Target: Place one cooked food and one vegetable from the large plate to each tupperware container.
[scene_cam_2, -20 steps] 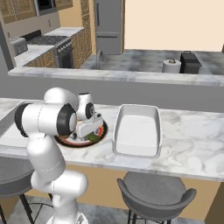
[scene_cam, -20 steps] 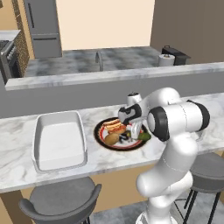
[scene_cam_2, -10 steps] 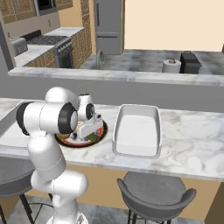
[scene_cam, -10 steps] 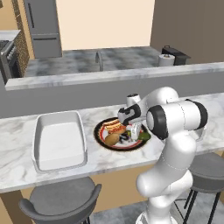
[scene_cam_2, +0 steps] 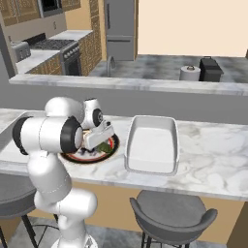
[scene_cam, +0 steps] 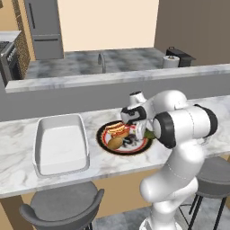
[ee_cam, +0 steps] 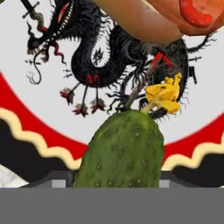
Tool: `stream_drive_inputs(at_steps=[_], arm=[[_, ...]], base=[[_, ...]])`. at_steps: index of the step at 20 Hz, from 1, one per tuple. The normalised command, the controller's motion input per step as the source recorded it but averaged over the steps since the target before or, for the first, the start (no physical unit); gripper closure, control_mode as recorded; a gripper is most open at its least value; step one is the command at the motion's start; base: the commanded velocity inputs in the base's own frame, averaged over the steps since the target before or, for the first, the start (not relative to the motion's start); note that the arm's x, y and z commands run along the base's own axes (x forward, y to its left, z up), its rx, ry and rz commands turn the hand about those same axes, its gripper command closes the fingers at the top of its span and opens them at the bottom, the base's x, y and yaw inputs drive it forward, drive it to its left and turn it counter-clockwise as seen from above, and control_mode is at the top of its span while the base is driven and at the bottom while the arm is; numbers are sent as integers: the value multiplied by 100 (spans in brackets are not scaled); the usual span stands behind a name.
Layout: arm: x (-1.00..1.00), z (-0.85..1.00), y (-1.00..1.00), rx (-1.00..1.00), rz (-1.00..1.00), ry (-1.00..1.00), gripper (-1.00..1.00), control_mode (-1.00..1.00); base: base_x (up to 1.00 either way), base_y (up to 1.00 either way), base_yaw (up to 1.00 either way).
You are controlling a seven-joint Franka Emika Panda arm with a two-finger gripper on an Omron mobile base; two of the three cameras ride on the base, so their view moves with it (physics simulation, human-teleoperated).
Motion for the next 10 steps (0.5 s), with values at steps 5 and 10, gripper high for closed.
stream_drive_inputs(at_steps=[5, 10], arm=[[-7, 100, -55, -4, -10, -3, 100, -100], [-1, 97, -74, 0, -30, -8, 100, -100]], base=[[0, 0, 0], [0, 0, 0]])
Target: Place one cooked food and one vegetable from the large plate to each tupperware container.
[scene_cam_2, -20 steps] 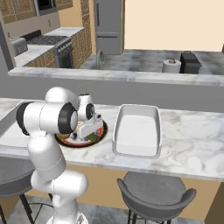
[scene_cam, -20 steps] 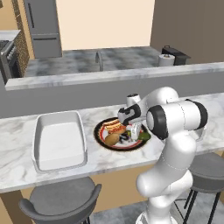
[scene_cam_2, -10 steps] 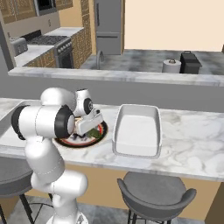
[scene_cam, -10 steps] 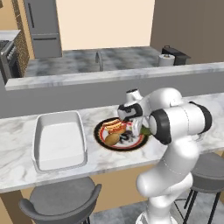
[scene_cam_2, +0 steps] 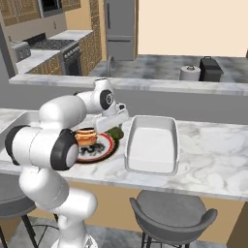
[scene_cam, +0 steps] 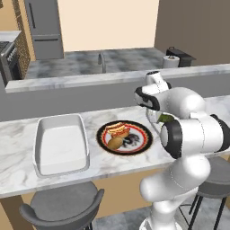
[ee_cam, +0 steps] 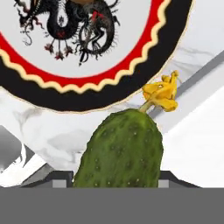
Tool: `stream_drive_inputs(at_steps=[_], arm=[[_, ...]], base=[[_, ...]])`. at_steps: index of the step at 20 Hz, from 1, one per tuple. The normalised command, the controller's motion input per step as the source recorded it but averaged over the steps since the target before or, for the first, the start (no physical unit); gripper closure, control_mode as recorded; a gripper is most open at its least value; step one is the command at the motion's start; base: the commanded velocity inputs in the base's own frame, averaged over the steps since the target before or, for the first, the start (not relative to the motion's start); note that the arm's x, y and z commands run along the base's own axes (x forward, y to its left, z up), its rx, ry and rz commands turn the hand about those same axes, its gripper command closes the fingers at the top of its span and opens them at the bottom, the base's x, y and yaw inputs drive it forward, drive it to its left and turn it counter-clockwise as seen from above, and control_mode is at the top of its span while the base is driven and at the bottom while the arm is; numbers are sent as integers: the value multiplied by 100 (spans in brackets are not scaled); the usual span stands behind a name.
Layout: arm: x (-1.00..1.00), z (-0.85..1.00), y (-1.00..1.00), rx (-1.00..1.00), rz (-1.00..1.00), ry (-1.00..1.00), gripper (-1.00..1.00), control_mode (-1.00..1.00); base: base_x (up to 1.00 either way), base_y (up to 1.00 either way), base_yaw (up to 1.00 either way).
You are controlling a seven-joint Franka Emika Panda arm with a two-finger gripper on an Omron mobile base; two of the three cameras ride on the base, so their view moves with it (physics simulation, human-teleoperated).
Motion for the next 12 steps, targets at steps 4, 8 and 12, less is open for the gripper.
stream_drive_inputs(at_steps=[4, 8, 12], arm=[[2, 46, -94, 12, -45, 0, 100, -100], [11, -1, -99, 23, -46, 0, 100, -100], [39, -2, -70, 12, -32, 0, 100, -100]], base=[[0, 0, 0], [0, 0, 0], [0, 0, 0]])
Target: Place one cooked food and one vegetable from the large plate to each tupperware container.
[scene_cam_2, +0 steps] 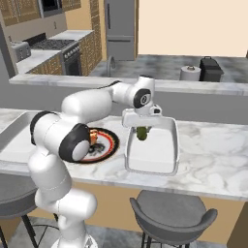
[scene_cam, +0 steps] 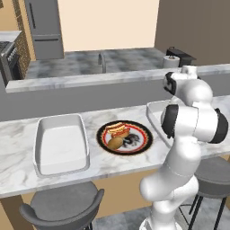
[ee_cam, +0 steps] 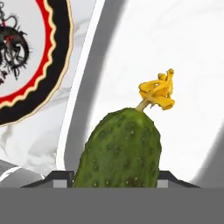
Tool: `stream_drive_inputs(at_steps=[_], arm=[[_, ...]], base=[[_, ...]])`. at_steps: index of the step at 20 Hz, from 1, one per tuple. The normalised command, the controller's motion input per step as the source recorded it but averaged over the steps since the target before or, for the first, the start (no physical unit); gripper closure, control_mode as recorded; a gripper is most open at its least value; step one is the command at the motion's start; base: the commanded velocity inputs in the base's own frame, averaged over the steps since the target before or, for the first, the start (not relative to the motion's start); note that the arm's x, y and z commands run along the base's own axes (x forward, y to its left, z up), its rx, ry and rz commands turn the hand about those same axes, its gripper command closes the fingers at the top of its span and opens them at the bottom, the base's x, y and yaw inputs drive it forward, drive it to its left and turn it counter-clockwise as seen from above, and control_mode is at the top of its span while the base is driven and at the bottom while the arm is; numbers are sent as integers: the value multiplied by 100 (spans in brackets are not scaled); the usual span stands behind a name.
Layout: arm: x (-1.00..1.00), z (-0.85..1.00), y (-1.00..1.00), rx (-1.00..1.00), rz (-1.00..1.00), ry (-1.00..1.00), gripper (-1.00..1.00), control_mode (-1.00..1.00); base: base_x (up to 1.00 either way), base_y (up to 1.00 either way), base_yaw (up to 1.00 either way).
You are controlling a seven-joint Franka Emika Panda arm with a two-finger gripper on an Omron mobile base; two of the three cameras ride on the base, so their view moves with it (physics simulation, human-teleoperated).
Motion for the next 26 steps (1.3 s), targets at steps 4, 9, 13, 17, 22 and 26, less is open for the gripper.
stream_drive_inputs(at_steps=[4, 9, 13, 17, 22, 26], arm=[[0, -16, -22, 9, -9, -4, 100, -100], [4, -30, -1, -1, -11, -21, 100, -100], [24, -55, -30, -8, -21, -5, 100, -100], [19, -57, -21, -22, -17, -7, 100, -100], [42, -29, -36, -20, -5, -5, 100, -100], [42, -4, -26, -1, 0, 0, 100, -100]], base=[[0, 0, 0], [0, 0, 0], [0, 0, 0], [0, 0, 0], [0, 0, 0], [0, 0, 0]])
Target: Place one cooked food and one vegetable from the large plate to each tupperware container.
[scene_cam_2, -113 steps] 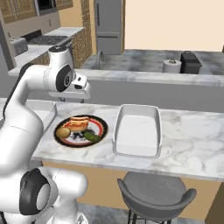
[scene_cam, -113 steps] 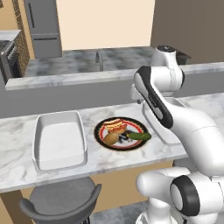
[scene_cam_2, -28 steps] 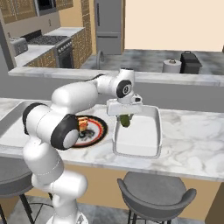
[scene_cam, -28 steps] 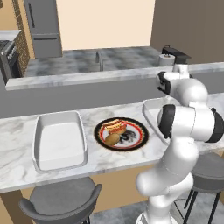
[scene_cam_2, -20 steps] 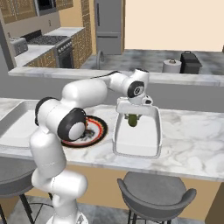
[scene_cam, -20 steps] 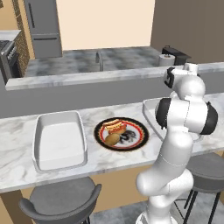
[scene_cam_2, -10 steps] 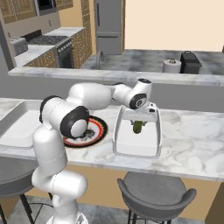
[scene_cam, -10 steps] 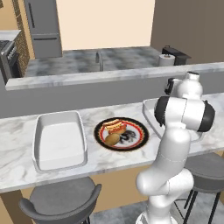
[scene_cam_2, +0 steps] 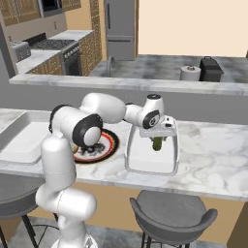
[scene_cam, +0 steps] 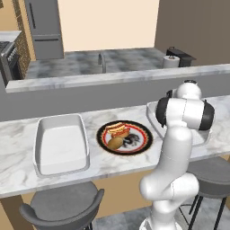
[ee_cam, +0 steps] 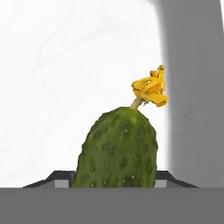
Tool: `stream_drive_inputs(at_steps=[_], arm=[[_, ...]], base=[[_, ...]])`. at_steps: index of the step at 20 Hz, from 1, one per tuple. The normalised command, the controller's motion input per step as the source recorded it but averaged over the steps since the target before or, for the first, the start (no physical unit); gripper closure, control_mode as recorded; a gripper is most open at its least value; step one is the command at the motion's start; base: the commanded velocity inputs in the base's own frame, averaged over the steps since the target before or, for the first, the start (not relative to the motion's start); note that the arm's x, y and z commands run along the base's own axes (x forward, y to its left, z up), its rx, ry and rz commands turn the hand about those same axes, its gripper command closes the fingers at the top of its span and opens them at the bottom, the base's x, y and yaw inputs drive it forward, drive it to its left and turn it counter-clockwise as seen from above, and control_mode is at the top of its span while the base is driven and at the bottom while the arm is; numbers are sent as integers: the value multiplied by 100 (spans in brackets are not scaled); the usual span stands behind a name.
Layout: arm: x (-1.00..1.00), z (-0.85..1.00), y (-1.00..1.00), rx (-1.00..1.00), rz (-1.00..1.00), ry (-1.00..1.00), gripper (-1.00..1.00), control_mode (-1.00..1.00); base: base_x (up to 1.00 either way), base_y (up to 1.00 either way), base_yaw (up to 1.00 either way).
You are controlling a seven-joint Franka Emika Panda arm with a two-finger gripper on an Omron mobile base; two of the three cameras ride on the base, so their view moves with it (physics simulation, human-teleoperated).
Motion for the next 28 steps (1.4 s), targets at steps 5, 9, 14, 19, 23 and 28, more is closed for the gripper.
stream_drive_inputs(at_steps=[5, 9, 14, 19, 23, 28], arm=[[6, -26, -2, -3, 0, 2, 100, -100], [0, -25, -6, -1, 0, 1, 100, -100], [2, -13, -14, -1, 0, 1, 100, -100], [0, 0, -5, 0, 1, 0, -100, -100], [0, 0, 0, 0, 0, 0, -100, -100], [0, 0, 0, 0, 0, 0, -100, -100]], base=[[0, 0, 0], [0, 0, 0], [0, 0, 0], [0, 0, 0], [0, 0, 0], [0, 0, 0]])
